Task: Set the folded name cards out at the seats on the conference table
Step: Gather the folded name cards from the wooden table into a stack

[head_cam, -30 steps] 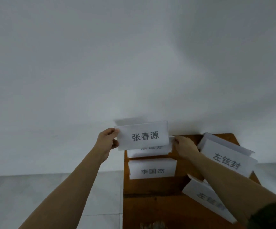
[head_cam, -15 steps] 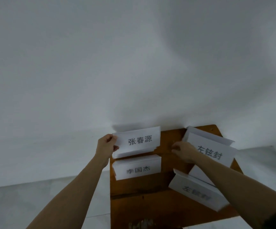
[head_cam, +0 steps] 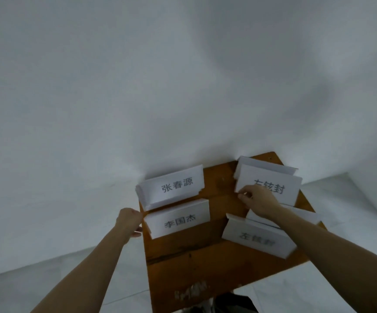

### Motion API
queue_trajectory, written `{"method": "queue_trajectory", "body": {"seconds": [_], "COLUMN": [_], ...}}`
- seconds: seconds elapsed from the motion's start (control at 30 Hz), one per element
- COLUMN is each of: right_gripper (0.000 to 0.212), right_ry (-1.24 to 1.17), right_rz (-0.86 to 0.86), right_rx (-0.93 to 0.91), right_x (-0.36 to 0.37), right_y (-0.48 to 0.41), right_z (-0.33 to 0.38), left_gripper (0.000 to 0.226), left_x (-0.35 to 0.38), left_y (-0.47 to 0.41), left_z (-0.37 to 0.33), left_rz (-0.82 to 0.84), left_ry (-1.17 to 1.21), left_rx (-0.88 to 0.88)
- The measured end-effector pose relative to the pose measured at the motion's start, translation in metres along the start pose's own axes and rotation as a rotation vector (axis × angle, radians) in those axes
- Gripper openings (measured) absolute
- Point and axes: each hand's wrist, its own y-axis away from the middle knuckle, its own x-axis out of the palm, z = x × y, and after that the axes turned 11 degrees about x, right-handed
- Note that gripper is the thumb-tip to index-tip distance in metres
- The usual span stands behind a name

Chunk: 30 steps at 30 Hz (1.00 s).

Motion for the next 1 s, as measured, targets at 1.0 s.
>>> {"method": "queue_trajectory", "body": {"seconds": [1.0], "right_gripper": [0.018], "right_ry": [-1.030], "right_rz": [-0.052], "right_rx": [0.545], "right_x": [0.040], "right_y": [0.115], "right_z": [-0.112], "left_gripper": [0.013], "left_x": [-0.027], "left_y": [0.066], "left_z": [-0.086], "left_rz": [-0.021], "left_ry": [0.529], "left_rx": [0.525]}}
